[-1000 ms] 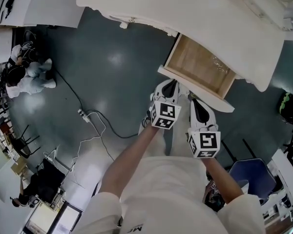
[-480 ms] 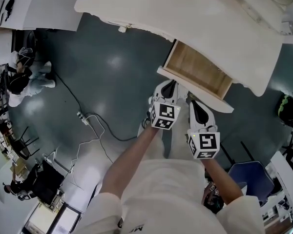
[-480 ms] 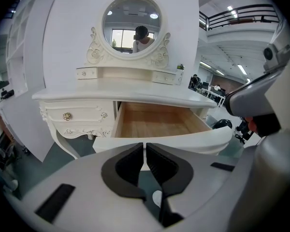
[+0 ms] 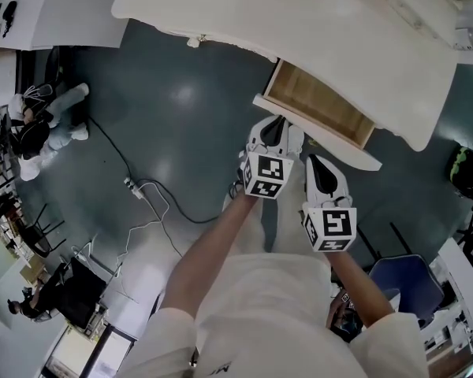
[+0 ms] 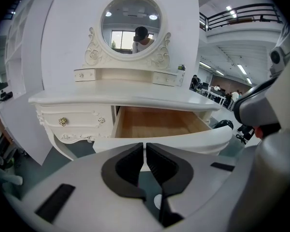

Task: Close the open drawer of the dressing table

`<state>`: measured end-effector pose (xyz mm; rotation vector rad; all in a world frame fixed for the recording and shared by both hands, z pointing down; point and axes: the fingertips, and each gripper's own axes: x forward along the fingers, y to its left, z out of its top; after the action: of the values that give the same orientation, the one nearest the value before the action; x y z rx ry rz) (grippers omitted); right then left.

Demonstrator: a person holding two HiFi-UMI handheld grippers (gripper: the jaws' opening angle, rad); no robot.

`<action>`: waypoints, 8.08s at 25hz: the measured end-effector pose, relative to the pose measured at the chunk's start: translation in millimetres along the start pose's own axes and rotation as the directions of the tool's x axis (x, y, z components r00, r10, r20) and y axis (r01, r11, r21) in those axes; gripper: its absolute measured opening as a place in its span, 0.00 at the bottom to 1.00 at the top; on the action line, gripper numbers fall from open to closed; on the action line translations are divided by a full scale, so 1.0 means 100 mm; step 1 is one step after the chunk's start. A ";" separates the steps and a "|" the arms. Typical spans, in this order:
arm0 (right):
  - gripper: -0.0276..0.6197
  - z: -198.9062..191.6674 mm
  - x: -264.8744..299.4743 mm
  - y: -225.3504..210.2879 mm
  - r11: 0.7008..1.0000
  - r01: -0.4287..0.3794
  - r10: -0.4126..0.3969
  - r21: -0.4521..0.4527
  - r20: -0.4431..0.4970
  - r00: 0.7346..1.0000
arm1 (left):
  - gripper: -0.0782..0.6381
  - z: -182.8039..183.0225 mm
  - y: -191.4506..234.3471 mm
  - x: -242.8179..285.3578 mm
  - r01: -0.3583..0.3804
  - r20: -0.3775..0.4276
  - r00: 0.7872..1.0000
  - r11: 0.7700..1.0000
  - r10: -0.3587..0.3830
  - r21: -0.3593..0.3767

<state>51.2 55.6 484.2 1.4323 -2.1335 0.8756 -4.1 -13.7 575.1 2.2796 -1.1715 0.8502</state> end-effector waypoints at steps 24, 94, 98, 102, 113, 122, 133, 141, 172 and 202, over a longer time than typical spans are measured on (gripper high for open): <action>0.05 -0.01 -0.07 -0.13 1.000 0.007 -0.007 0.027 0.002 1.000 | 0.12 -0.02 -0.05 0.18 -0.012 -0.021 1.000 1.000 0.012 0.009; 0.05 0.60 0.61 -0.93 0.999 -0.020 0.020 0.027 0.003 1.000 | 0.12 0.79 0.10 1.02 -0.043 0.095 0.995 0.999 0.044 -0.012; 0.05 0.61 0.61 -1.00 0.999 -0.013 0.013 0.029 -0.003 1.000 | 0.12 0.85 0.10 1.08 -0.027 0.112 0.993 0.999 0.031 -0.035; 0.05 0.63 0.60 -1.03 0.999 -0.007 0.007 0.033 -0.002 1.000 | 0.12 0.87 0.09 1.09 -0.010 0.146 0.989 0.999 0.018 -0.053; 0.05 0.66 0.61 -1.06 0.999 -0.010 0.009 0.037 0.003 1.000 | 0.12 0.89 0.08 1.12 -0.022 0.219 0.975 1.000 0.025 -0.016; 0.05 0.62 0.58 -1.09 1.000 -0.011 0.011 0.019 -0.002 1.000 | 0.12 0.81 0.11 1.11 -0.064 0.158 0.986 0.998 0.060 0.019; 0.05 0.67 0.45 -0.99 1.000 -0.009 0.009 0.014 0.025 1.000 | 0.12 0.75 -0.01 0.97 -0.048 0.098 0.994 0.997 0.042 0.066; 0.05 0.71 0.27 -0.86 1.000 0.004 -0.005 0.018 0.068 0.998 | 0.12 0.75 -0.09 0.64 -0.037 0.084 0.996 0.994 0.029 0.099; 0.05 1.31 -0.57 0.36 0.991 0.018 0.014 -0.134 0.235 0.972 | 0.12 1.29 0.03 -1.49 0.001 0.235 0.972 0.999 0.011 -0.050; 0.05 1.25 -1.21 1.88 0.963 -0.068 0.155 -0.260 0.334 0.930 | 0.12 0.99 0.09 -3.19 -0.011 0.371 0.928 0.995 0.046 -0.095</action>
<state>-76.8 98.6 266.7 1.4323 -2.5047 0.3891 -124.0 99.6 284.0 2.4187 -1.3733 0.3674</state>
